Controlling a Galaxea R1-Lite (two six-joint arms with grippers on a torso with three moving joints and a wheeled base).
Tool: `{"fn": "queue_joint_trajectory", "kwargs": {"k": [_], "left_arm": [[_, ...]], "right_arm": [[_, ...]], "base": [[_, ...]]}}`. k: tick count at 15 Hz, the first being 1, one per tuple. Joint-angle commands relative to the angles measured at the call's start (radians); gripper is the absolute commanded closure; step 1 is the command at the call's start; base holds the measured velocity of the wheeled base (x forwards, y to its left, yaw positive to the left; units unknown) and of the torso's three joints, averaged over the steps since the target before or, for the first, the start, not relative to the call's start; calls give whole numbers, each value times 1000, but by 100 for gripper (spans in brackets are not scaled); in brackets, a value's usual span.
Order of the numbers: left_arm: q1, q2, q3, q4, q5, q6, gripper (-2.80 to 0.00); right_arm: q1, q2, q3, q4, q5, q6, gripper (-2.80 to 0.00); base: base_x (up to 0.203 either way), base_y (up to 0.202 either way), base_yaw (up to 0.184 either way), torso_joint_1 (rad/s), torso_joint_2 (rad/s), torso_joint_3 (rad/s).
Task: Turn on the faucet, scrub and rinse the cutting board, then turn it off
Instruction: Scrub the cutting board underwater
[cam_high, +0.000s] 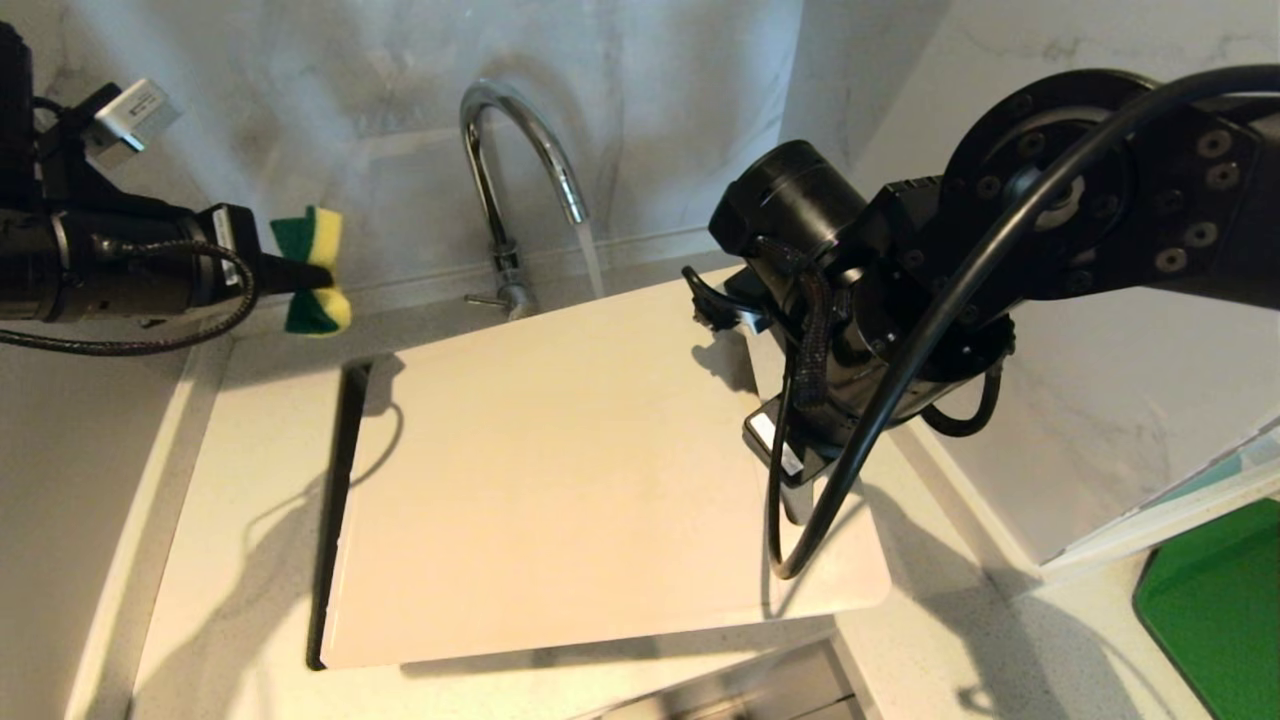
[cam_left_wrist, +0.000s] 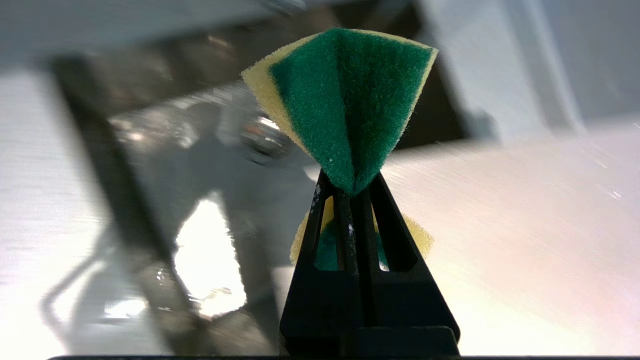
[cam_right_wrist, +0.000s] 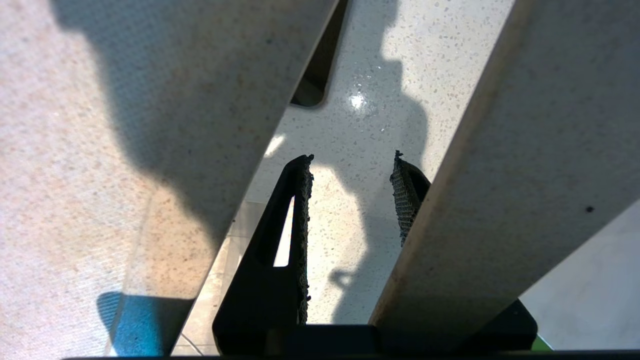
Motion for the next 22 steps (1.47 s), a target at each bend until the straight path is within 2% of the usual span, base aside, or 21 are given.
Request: {"fn": "queue_joint_trajectory", "kwargs": {"k": [1,3,5,6,9,12,14,16,18,20,22], "left_arm": [[-213,17,-23,19,80,-25,0],[-411,86,-53,27,189,-49,0],[-509,175,-104,17,278,-68,0],[-522,187,-109,6,292,-75,0],[-522,190,-60,4,284,-122,0],[-522,183,13,-12,271,-127,0],[-516,178,93,-32,273,-129,0],[-507,158,203,-100,274,-132,0],[-464,126,314,-188,275,-130,0],[-392,82,403,-224,267,-126,0],[-317,35,456,-229,204,-125,0]], "right_arm": [[0,4,-3,4,-4,0,0],[0,0,-3,5,-4,1,0],[0,0,-3,5,-4,9,0],[0,-2,-3,5,-4,9,0],[0,1,-5,5,-4,12,0],[0,1,-8,5,-4,12,0],[-2,-6,-9,5,-4,14,0],[-8,-11,-9,5,-4,14,0],[-8,-9,-6,5,-2,17,0],[-8,-9,-8,5,-2,17,0],[-8,-9,-9,5,-2,17,0]], "base": [[0,0,0,0,0,0],[0,0,0,0,0,0],[0,0,0,0,0,0],[0,0,0,0,0,0],[0,0,0,0,0,0],[0,0,0,0,0,0],[0,0,0,0,0,0],[0,0,0,0,0,0],[0,0,0,0,0,0],[0,0,0,0,0,0],[0,0,0,0,0,0]]}}
